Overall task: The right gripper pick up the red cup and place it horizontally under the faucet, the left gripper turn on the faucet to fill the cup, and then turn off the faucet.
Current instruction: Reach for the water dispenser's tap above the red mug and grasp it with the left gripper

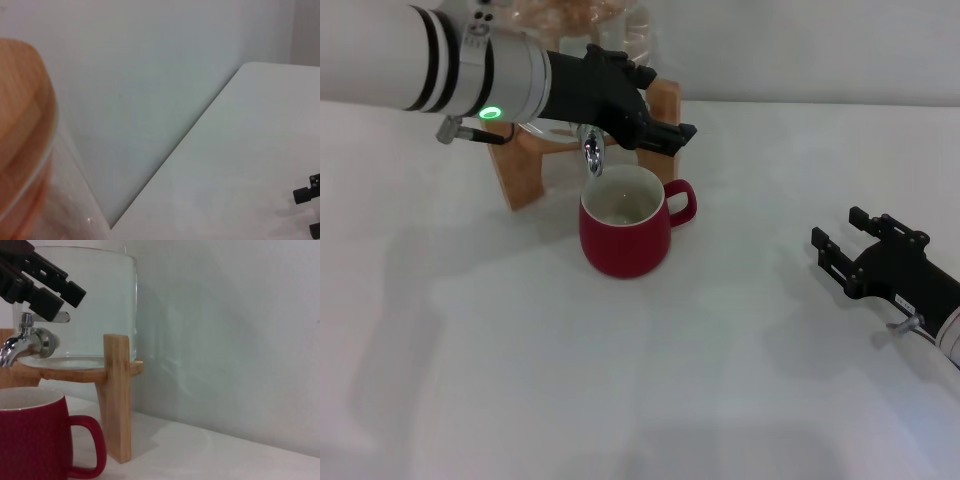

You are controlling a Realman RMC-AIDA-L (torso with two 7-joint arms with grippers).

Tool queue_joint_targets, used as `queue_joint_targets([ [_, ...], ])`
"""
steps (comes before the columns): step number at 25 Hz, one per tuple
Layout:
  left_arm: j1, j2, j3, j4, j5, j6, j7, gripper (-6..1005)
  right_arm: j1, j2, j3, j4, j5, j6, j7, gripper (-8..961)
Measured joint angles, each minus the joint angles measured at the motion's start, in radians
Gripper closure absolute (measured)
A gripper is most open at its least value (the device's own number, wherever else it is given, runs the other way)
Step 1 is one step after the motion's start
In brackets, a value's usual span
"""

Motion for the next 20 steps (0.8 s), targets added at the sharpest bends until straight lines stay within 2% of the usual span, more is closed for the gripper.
queue_joint_targets([
  [20,0.0,-0.002,0.003,-0.022,0.004,0.0,-0.027,124,0.001,-0.003,0.0,-0.002,-0.002,0.002,0.0,413],
])
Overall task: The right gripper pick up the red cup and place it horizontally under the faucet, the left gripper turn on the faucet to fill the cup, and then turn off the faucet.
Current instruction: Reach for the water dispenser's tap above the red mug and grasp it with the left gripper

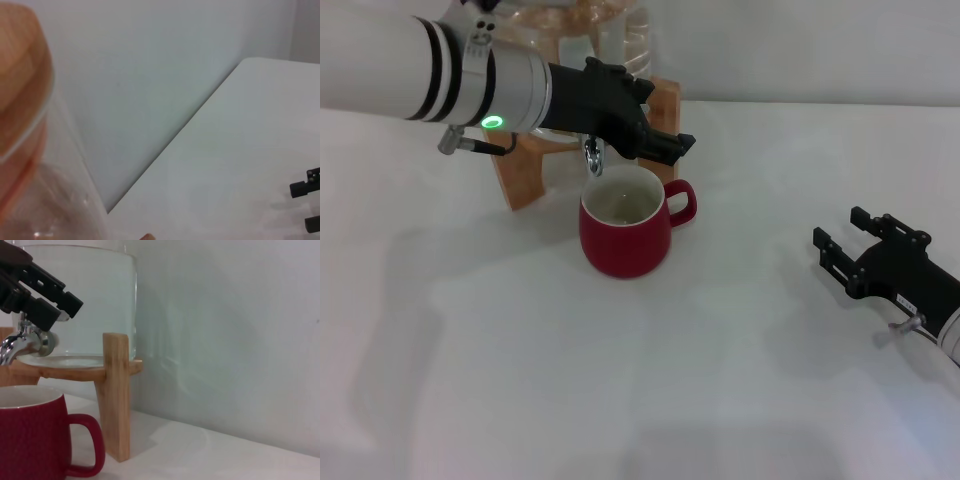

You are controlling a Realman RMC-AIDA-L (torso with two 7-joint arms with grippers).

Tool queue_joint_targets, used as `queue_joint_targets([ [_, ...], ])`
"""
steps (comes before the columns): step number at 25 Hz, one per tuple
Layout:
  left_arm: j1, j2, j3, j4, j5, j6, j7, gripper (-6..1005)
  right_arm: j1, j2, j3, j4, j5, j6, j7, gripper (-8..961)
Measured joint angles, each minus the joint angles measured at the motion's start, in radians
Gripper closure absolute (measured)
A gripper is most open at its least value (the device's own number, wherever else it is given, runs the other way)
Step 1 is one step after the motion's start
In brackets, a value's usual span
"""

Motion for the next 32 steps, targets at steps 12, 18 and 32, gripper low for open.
queue_joint_targets([
  [12,-0.003,0.0,0.001,-0.008,0.017,0.007,-0.003,123,0.0,-0.001,0.0,0.001,0.001,0.002,0.0,413],
  [18,-0.005,0.0,0.015,-0.011,0.018,0.007,0.001,123,-0.001,-0.001,0.0,0.001,0.001,0.001,0.0,413],
  [32,-0.008,0.0,0.046,-0.012,0.015,0.005,0.003,123,-0.004,0.001,-0.003,0.001,0.001,-0.002,0.0,413],
])
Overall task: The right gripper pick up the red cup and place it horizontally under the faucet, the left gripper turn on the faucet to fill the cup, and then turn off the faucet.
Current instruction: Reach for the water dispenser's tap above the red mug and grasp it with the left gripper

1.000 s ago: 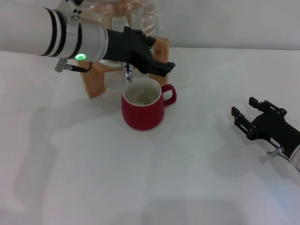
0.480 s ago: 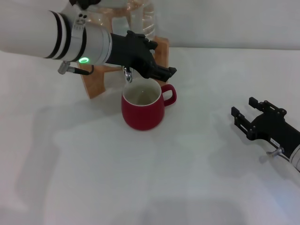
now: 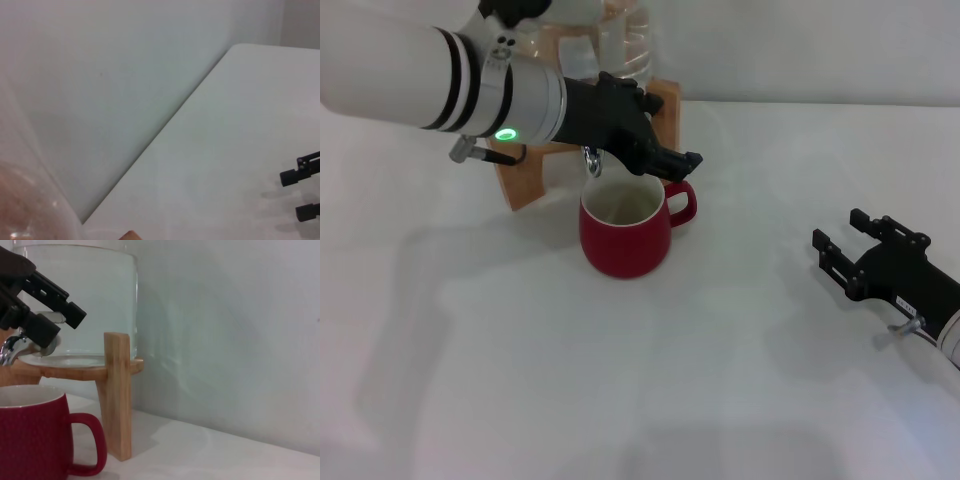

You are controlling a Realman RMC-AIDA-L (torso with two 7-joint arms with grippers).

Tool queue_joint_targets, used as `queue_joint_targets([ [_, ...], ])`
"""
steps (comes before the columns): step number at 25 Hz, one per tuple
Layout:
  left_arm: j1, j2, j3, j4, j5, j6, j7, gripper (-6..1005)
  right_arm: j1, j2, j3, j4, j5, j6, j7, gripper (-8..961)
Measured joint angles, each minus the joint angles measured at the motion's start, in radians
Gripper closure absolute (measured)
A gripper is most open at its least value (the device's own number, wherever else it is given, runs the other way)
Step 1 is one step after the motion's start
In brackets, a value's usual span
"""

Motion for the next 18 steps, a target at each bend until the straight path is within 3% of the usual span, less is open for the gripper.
queue_joint_targets([
  [18,0.008,0.0,0.006,0.031,-0.006,-0.034,-0.008,122,-0.002,0.0,-0.002,0.0,-0.001,0.0,0.0,413],
])
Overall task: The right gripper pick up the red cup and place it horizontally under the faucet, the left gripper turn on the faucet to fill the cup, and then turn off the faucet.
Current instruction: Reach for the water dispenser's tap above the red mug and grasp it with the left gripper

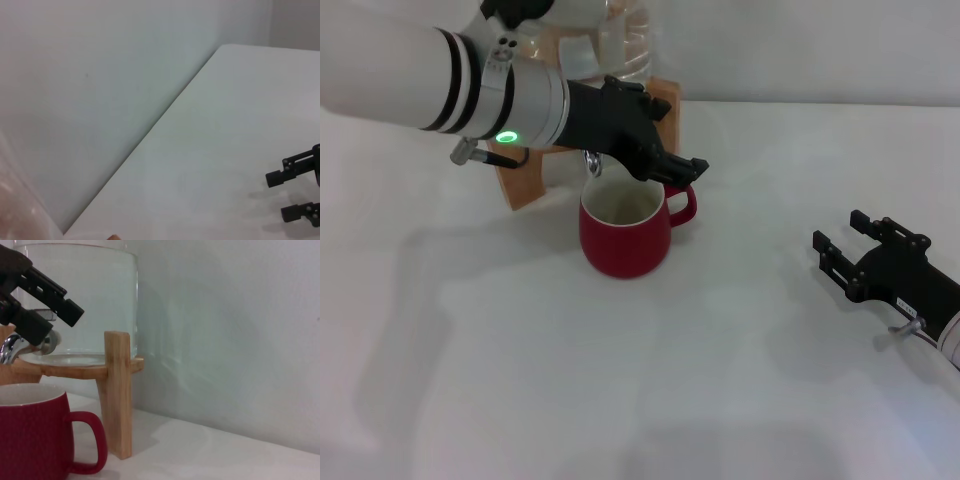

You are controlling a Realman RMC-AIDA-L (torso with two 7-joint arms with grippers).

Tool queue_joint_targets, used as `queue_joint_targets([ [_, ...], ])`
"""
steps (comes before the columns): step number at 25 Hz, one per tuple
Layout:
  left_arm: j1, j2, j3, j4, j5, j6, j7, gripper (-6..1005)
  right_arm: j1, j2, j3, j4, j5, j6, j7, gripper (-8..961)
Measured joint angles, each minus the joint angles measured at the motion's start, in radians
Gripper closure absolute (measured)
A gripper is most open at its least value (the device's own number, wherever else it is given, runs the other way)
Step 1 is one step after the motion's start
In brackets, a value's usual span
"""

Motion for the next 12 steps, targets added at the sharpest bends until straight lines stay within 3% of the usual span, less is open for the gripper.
queue_joint_targets([
  [12,0.001,0.0,-0.004,0.034,0.007,-0.053,-0.025,121,0.0,0.0,0.0,0.0,0.0,0.0,0.0,413],
])
